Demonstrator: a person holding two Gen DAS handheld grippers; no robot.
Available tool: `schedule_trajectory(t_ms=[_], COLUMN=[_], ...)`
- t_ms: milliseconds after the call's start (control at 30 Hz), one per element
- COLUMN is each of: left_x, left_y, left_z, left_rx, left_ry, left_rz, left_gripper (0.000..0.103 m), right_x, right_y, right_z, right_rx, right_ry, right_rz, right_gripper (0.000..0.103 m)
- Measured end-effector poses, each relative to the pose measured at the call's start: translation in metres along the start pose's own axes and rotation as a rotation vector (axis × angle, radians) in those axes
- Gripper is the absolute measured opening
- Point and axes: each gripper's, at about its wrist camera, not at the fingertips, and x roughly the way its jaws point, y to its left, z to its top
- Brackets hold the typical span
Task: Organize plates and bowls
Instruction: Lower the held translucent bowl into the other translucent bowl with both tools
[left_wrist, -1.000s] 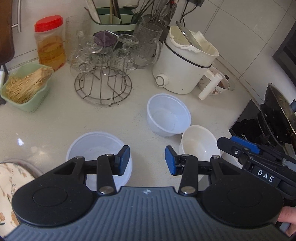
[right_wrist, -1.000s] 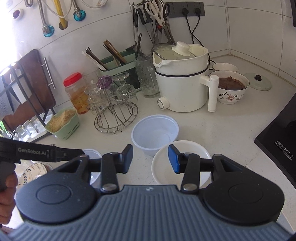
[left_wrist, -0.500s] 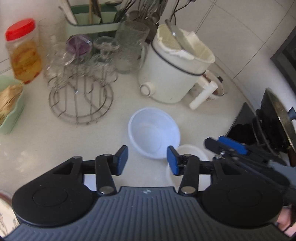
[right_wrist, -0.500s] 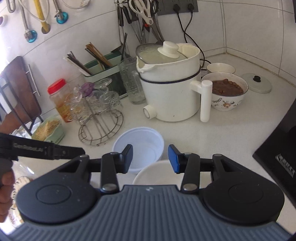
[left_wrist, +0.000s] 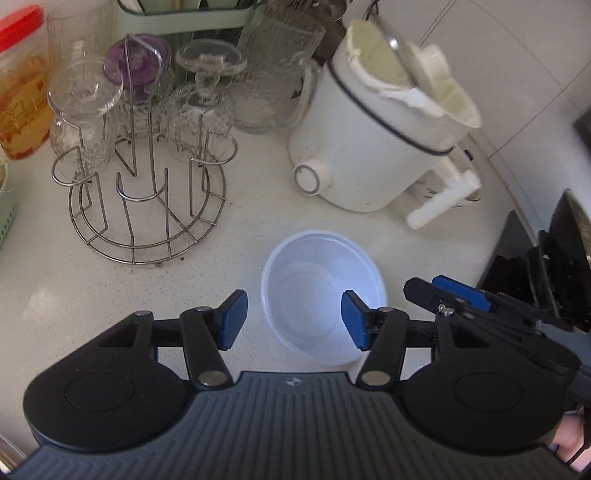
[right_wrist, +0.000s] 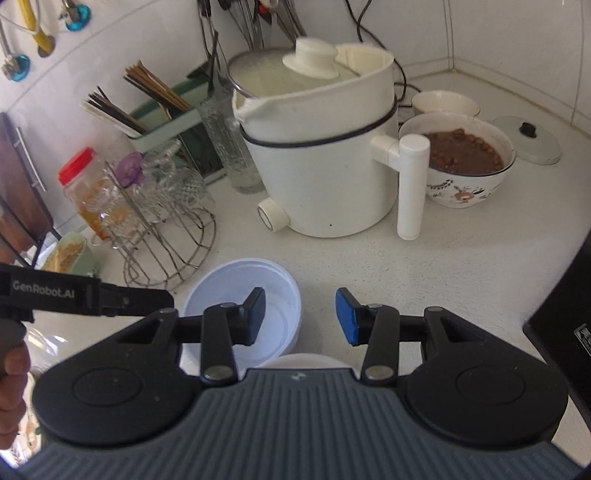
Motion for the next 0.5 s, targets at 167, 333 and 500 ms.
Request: schedule_trajectory(t_ms=[167, 333, 500], left_x=[0.024, 0.038, 0.045], left_y=[0.015, 0.026, 0.025], left_z=[-0.002, -0.004, 0.000], left_rx=[-0.083, -0.095, -0.042], left_ry=[0.071, 0.097, 0.092], left_rz=[-0.027, -0.033, -0.065], left_gripper=[0.062, 0.060, 0.039], right_x=[0.023, 0.042, 0.053], right_y=[-0.003, -0.001, -0.006], right_z=[0.003, 0.002, -0.001], right_rx=[0.020, 0.036, 0.055], right_ry=[0.054, 0.097, 0.093], right_rz=[0.036, 0.042, -0.003], right_gripper=[0.045, 0.045, 0.029])
